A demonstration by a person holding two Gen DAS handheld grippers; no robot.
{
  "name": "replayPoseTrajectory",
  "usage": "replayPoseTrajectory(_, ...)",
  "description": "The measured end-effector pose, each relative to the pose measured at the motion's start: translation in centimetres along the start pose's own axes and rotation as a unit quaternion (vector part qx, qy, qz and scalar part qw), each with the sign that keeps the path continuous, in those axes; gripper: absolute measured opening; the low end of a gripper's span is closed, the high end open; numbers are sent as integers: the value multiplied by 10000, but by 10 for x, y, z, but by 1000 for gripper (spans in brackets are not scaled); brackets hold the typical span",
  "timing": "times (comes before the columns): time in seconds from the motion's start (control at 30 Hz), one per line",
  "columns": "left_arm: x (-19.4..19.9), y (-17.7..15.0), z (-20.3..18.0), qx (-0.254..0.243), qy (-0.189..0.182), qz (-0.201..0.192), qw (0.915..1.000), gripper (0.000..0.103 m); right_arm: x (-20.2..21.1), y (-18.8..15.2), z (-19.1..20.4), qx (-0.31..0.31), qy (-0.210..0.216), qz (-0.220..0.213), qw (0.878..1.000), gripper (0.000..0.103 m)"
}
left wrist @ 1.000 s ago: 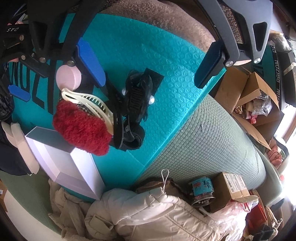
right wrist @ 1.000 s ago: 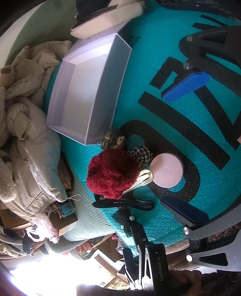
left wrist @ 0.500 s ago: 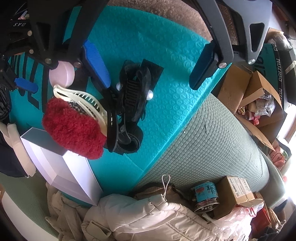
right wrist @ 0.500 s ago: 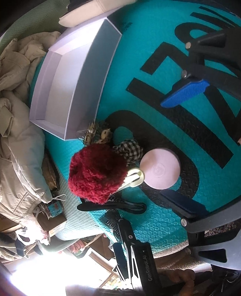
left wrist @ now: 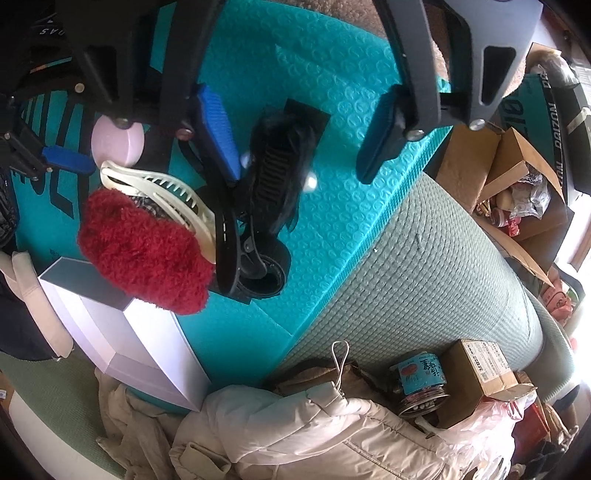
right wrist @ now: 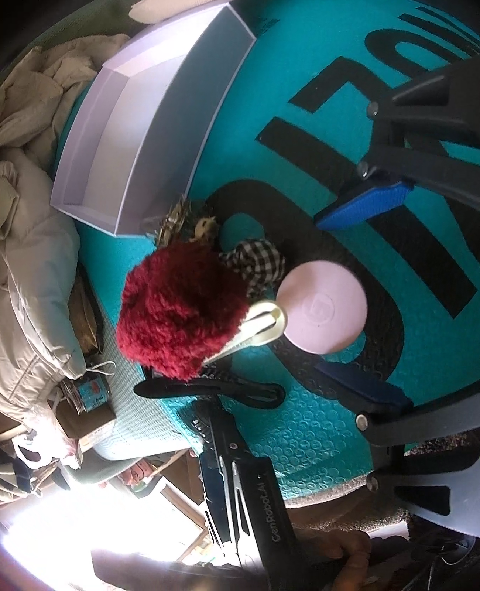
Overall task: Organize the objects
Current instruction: 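Grasp the black butterfly hair clip with left tool while right grasps pink compact, then lift and carry the clip and compact with both tools toward the white box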
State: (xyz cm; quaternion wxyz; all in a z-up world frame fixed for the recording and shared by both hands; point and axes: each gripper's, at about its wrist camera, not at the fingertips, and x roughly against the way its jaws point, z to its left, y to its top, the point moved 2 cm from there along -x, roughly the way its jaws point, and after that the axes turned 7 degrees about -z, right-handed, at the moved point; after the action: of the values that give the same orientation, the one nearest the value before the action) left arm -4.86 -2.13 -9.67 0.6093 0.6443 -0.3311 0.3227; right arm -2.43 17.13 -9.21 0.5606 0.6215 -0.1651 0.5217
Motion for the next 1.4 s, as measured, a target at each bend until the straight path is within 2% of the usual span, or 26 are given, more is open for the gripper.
replayPoseTrajectory(0.07, 0, -1, 0, -23, 25, 6, 10000, 52, -2, -1, 0, 18, -8, 42, 10000, 67)
replayPoseTrajectory(0.13, 1, -1, 0, -61, 29, -15, 10000, 41, -2, -2, 0, 29, -25, 33, 10000, 59)
replayPoseTrajectory(0.2, 1, -2, 0, -28, -64, 2, 10000, 37, -1, -2, 1, 59, 17, 3, 10000, 52)
replayPoseTrajectory(0.3, 3, -3, -2, -36, -128, -17, 9999, 32, 0, -4, 2, 93, 46, -14, 9999, 52)
replayPoseTrajectory(0.63, 17, -9, -6, -40, -193, -89, 9998, 26, 7, -8, 3, 94, 113, -90, 9999, 52)
replayPoseTrajectory(1.13, 60, -17, -24, -81, -297, -346, 9989, 25, 34, -17, 2, 174, 145, -411, 9989, 52)
replayPoseTrajectory(1.4, 84, -17, -43, -264, -300, -528, 9978, 25, 53, -24, 2, 248, 192, -632, 9975, 52)
